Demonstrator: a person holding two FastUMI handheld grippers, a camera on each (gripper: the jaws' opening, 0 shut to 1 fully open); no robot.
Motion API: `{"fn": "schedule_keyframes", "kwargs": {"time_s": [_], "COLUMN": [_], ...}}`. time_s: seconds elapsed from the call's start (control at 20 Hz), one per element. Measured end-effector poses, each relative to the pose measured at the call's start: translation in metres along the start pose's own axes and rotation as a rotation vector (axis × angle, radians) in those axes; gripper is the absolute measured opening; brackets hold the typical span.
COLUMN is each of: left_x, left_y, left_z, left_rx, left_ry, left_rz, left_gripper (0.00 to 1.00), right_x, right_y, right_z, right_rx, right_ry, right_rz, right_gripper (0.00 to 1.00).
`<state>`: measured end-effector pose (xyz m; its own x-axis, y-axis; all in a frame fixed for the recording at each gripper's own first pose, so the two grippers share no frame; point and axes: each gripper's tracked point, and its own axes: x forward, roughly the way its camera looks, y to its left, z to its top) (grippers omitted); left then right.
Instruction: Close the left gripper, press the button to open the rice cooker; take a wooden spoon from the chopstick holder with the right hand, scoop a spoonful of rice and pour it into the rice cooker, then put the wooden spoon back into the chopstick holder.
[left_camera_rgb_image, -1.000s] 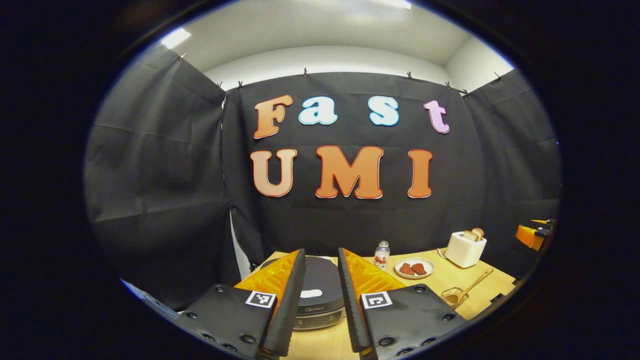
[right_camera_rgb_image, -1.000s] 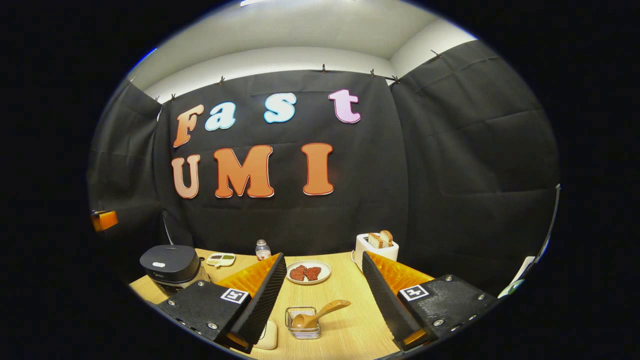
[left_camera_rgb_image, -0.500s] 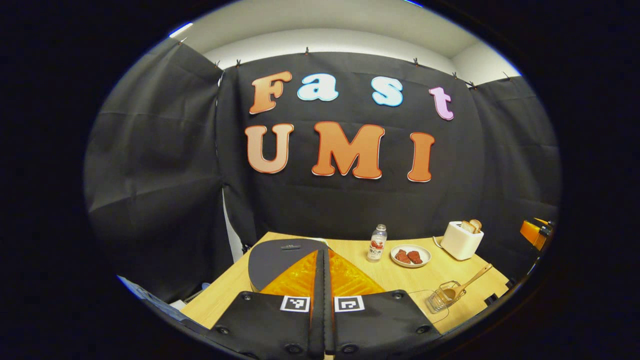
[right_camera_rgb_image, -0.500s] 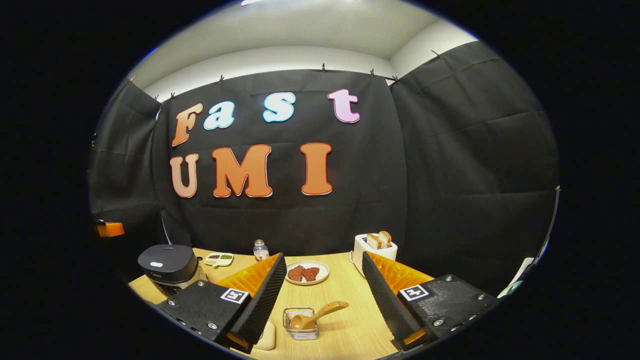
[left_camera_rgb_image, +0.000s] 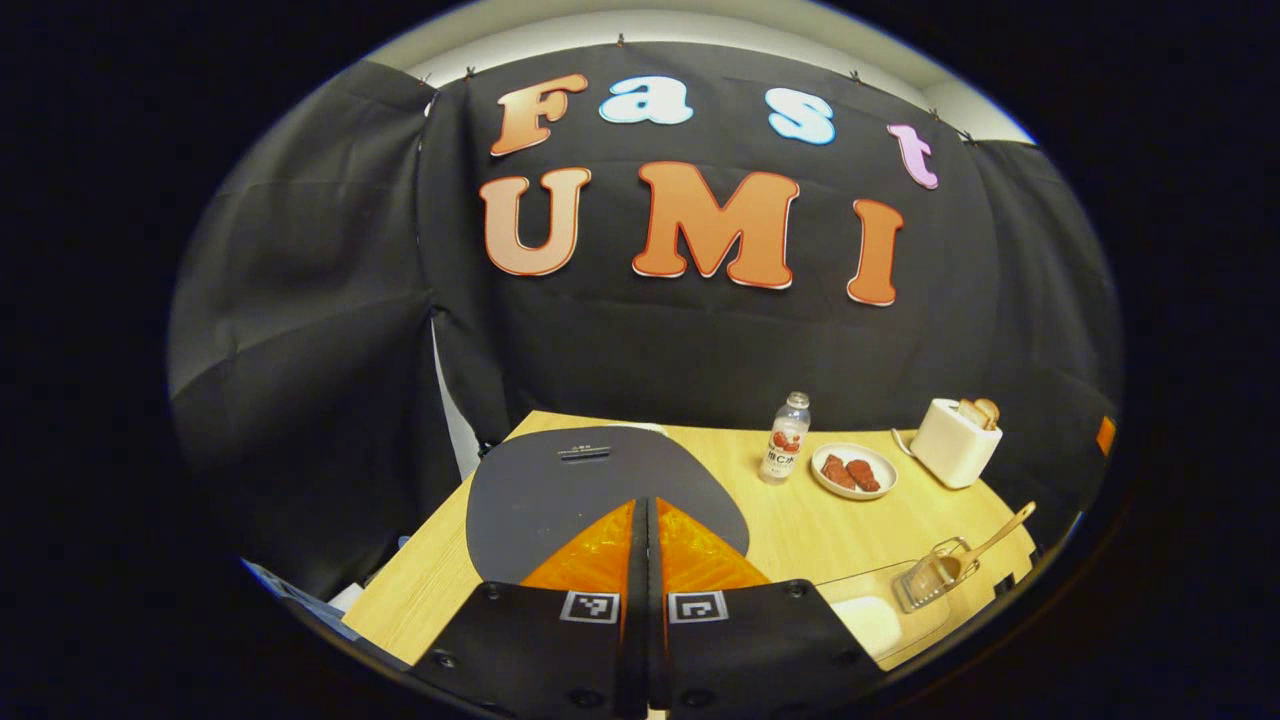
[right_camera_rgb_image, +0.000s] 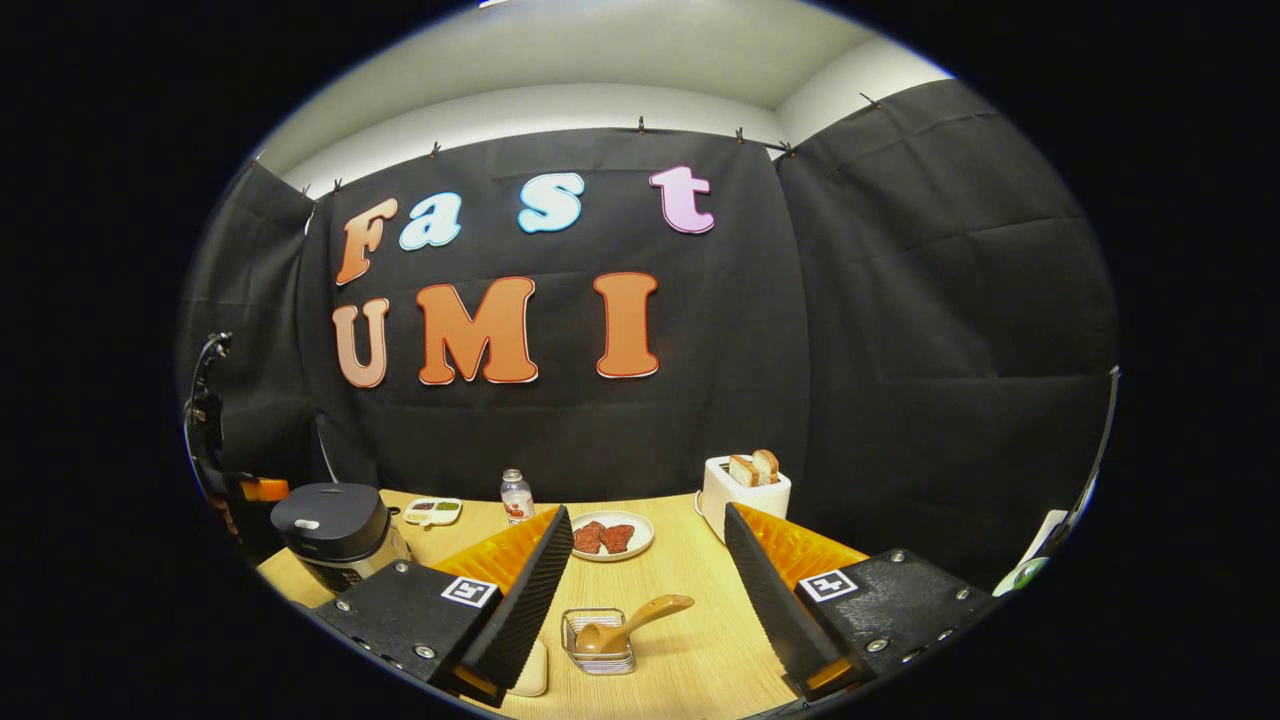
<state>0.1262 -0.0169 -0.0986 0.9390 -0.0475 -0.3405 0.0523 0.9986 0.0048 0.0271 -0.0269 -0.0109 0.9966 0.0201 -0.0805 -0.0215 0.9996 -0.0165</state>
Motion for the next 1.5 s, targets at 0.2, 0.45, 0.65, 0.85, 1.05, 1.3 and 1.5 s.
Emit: {"fn": "schedule_keyframes", "kwargs": {"time_s": [0.2, 0.45, 0.65, 0.85, 1.05, 1.3, 1.5], "left_x": [0.020, 0.022, 0.018, 0.020, -0.008, -0.072, -0.115], "left_y": [0.001, -0.002, -0.001, -0.005, -0.014, -0.017, -0.008], "left_z": [-0.027, -0.040, -0.048, -0.044, -0.006, 0.110, 0.145], "left_rx": [-0.004, 0.008, -0.030, 0.059, 0.068, 0.056, 0.064], "left_ry": [0.089, 0.125, 0.140, 0.100, 0.034, -0.257, -0.349], "left_rz": [-0.003, 0.002, -0.008, 0.025, 0.022, 0.025, 0.065], "left_gripper": [0.04, 0.05, 0.05, 0.05, 0.01, 0.04, 0.02], "right_x": [0.004, 0.007, 0.008, 0.004, 0.000, 0.002, 0.006], "right_y": [-0.005, -0.010, -0.015, -0.019, -0.035, -0.045, -0.052], "right_z": [-0.005, -0.009, -0.012, -0.011, -0.003, 0.001, 0.014], "right_rx": [-0.004, 0.004, -0.011, -0.004, -0.009, 0.012, 0.011], "right_ry": [0.009, 0.024, 0.033, 0.036, 0.012, 0.006, -0.021], "right_rz": [-0.017, -0.033, -0.047, -0.051, -0.082, -0.071, -0.060], "right_gripper": [0.94, 0.94, 0.94, 0.94, 0.94, 0.94, 0.94]}}
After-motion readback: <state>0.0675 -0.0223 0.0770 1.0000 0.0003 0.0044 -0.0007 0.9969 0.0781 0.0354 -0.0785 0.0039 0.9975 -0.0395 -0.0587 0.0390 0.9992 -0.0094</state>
